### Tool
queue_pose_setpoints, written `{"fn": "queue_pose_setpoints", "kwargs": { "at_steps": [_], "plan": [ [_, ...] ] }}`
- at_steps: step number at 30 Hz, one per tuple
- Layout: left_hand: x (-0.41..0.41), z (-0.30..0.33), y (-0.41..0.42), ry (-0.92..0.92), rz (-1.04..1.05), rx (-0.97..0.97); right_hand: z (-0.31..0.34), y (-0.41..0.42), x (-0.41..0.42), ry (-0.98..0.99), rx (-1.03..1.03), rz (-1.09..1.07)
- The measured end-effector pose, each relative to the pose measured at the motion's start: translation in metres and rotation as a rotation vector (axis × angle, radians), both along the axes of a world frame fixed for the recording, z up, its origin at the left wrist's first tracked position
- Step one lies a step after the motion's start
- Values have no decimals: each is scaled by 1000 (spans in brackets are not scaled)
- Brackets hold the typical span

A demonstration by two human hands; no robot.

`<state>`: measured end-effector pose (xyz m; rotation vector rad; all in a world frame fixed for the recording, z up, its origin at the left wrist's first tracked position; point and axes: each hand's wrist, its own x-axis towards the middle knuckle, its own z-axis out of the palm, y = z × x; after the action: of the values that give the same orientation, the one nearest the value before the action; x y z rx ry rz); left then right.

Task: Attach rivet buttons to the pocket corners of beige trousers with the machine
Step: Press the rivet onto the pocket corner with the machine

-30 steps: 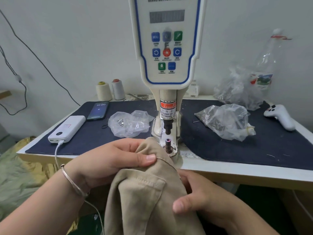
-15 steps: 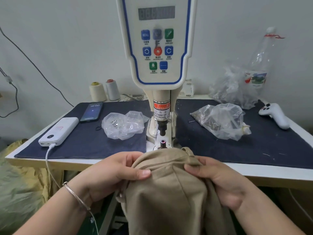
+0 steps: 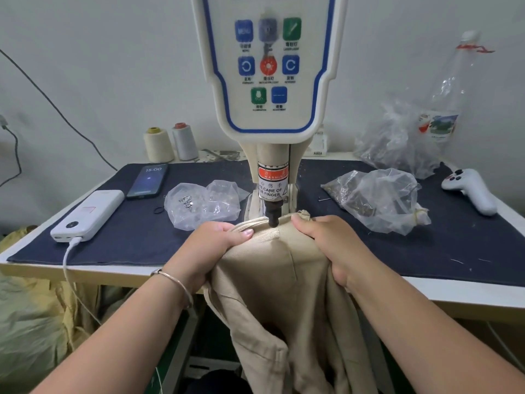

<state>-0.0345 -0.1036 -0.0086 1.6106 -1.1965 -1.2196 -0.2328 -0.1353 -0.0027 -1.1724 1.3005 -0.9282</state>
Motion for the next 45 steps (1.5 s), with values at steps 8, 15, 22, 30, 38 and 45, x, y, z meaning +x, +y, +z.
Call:
{"fn": "queue_pose_setpoints", "kwargs": {
  "at_steps": [8,15,22,30,38,45],
  "plan": [
    [-4,-17,-6,-98,-22,-135,-22,-3,-1,180,-151,-32],
    [1,-22,-10,-119,-50,-182,-28,-4,-2,151,-165,-7],
    [8,-25,-15,-88,-104,-144,-34,-10,-4,87,-126,36],
    [8,-27,-20,-127,-81,-128,-31,-12,-3,2,-73,50],
    [6,-21,-16,-163,-70,-127,-29,-12,-3,-21,-45,56],
    [7,-25,-18,-187,-71,-136,-29,-12,-6,-40,-20,58]
  ]
}}
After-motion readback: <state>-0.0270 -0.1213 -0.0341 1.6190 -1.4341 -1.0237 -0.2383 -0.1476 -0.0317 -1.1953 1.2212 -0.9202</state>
